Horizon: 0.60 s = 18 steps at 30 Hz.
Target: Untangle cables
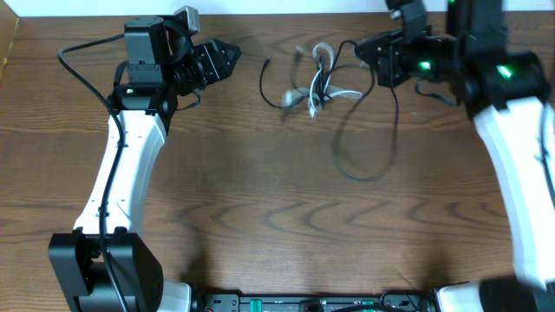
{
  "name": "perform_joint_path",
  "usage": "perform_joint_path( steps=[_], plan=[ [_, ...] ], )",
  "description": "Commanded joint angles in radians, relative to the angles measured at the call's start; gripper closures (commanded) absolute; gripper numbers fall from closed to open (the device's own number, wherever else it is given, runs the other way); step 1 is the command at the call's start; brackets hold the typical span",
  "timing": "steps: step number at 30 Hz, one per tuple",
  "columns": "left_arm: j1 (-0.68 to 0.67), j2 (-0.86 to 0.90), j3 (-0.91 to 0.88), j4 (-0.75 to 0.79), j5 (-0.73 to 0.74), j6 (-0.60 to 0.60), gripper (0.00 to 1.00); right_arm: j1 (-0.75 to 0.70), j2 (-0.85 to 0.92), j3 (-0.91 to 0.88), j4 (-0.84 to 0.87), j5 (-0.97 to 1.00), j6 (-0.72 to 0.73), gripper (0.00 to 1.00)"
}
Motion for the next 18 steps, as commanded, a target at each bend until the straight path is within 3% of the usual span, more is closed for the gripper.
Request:
perform_joint_path(
  steps=[1, 7, 18],
  plan=[
    [-0.006, 0.019, 0.023, 0.0, -0.009, 0.023, 0.41, 0.01, -0.103, 0.005, 0.026, 0.07, 0.035, 0.99],
    [-0.06, 0.021, 0.023, 0.0, -0.009, 0.066, 0.31, 0.008, -0.138, 0.005, 0.019, 0.134, 0.037, 0.99],
    [-0.142, 0.021, 0.023, -0.032, 0.003, 0.115, 0.29, 0.005, -0.084, 0.005, -0.009, 0.145, 0.037, 0.99]
  ],
)
